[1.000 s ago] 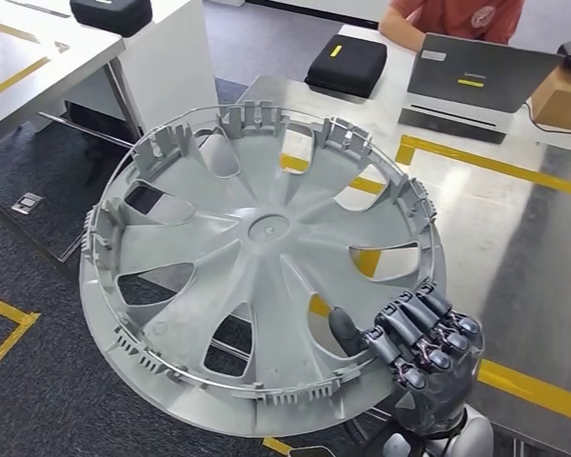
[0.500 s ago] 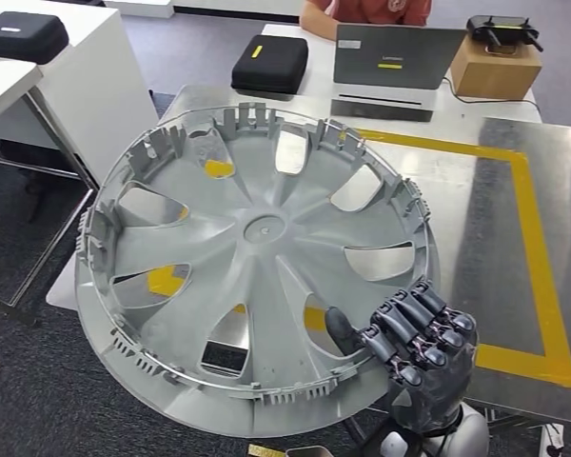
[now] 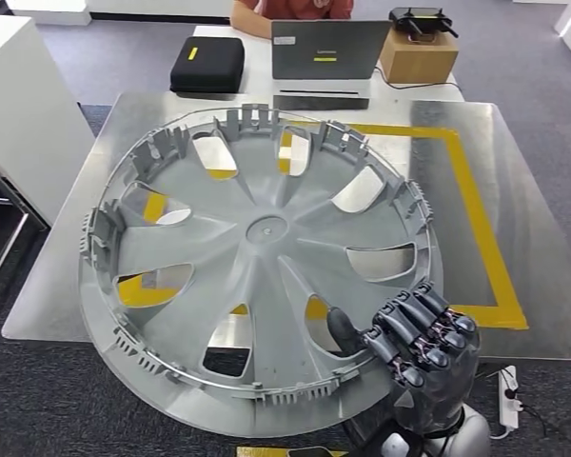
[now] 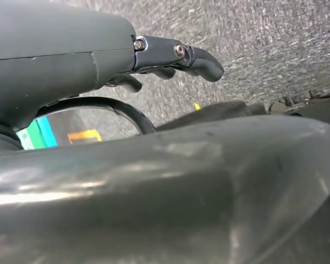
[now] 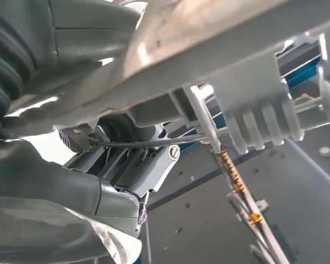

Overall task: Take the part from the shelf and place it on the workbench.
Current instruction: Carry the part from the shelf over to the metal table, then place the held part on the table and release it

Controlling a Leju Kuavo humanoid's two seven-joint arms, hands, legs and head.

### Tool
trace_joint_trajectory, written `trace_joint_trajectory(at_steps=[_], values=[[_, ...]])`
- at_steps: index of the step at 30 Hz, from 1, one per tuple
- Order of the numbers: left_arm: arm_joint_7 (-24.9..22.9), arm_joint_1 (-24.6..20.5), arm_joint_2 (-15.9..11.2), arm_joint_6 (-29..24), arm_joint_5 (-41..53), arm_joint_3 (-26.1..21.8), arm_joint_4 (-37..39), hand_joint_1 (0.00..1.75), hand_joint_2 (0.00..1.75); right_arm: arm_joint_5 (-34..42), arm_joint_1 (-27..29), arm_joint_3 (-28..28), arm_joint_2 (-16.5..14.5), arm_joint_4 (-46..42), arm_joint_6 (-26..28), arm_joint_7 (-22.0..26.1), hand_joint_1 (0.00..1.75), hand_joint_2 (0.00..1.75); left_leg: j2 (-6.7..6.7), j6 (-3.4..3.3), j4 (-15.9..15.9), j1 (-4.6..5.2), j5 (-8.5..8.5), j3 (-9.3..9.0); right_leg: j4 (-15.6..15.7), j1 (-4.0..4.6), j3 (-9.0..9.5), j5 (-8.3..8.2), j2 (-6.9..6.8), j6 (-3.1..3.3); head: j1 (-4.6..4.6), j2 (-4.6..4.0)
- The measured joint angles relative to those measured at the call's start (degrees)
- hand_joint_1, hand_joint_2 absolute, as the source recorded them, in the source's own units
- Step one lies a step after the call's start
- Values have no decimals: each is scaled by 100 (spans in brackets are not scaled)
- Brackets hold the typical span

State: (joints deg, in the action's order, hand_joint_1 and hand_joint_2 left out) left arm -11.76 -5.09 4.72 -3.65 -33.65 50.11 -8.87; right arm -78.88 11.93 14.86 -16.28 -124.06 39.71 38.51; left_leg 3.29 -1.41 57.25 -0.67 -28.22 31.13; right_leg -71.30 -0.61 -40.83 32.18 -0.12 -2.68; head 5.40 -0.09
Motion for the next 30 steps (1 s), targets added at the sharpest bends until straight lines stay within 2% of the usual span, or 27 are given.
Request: trace_joint_trajectory(at_steps=[2,3,4,7,9,11,12,13,14,15,17,18,19,21,24,30], values=[[6,-14,14,-7,7,4,0,0,0,19,-1,1,0,2,-1,0,175,175,92,39,3,5,-24,-21,802,-3,476,-325,-104,9,-1,0],[9,-24,20,-11,8,8,0,0,0,32,-1,2,0,5,-1,0,175,175,123,68,11,14,-38,-27,1132,3,673,-411,-142,30,-5,0],[12,-33,23,-13,10,15,0,0,0,44,0,4,0,10,-2,0,175,175,141,98,19,23,-43,-30,1320,13,788,-434,-161,49,-8,0],[21,-57,32,-16,13,40,-1,0,0,19,1,9,-1,15,-1,0,175,175,157,189,29,24,-43,-43,1384,26,813,-427,-133,129,-13,0],[33,-58,34,-20,16,53,-1,0,0,-25,-3,9,-2,12,0,0,175,175,-17,252,219,7,-197,25,1411,3,828,-443,-113,201,-24,0],[48,-45,31,-22,19,72,0,0,0,-51,-6,9,-2,12,0,0,175,175,-224,292,867,-2,-552,309,1421,-5,835,-447,-87,256,-35,0],[51,-35,29,-22,18,80,0,0,0,-57,-6,9,-2,13,-1,0,175,175,-263,298,1269,-2,-719,494,1420,1,834,-446,-64,270,-36,0],[55,-25,27,-22,18,85,0,0,0,-60,-6,9,-1,13,-1,0,175,175,-277,299,1569,-1,-804,635,1419,7,835,-444,-36,278,-34,0],[57,-18,25,-22,18,87,0,0,0,-63,-6,9,-1,13,-2,0,175,175,-281,295,1679,0,-776,693,1417,11,840,-444,-5,280,-35,0],[60,-16,24,-22,18,90,0,0,0,-69,-6,9,-1,13,-2,0,175,175,-283,283,1565,0,-638,650,1415,13,848,-443,26,279,-34,0],[67,-17,21,-22,19,101,0,0,0,-87,-8,11,-1,13,-2,0,175,175,-306,243,860,1,-211,348,1411,16,868,-439,77,270,-36,0],[69,-18,21,-22,19,110,0,0,0,-99,-8,12,0,13,-2,0,175,175,-324,222,491,3,-68,191,1398,27,866,-433,100,255,-36,0],[72,-20,22,-22,19,120,0,0,0,-111,-9,13,0,12,-2,-1,175,175,-339,202,231,7,6,88,1389,36,852,-433,115,234,-34,1],[78,-21,28,-22,16,133,0,0,0,-134,-11,13,0,11,-2,-2,175,175,-351,194,53,8,7,40,1360,58,808,-422,127,236,-29,1],[84,-6,35,-21,4,138,0,0,0,-186,-14,7,0,2,-2,-8,175,175,-352,194,44,20,16,53,1375,50,804,-435,121,286,-25,0],[86,-19,35,-19,-16,141,0,0,0,-451,-63,-155,-1,3,-2,85,175,175,-349,151,52,42,14,56,1427,32,823,-473,123,204,-26,0]])
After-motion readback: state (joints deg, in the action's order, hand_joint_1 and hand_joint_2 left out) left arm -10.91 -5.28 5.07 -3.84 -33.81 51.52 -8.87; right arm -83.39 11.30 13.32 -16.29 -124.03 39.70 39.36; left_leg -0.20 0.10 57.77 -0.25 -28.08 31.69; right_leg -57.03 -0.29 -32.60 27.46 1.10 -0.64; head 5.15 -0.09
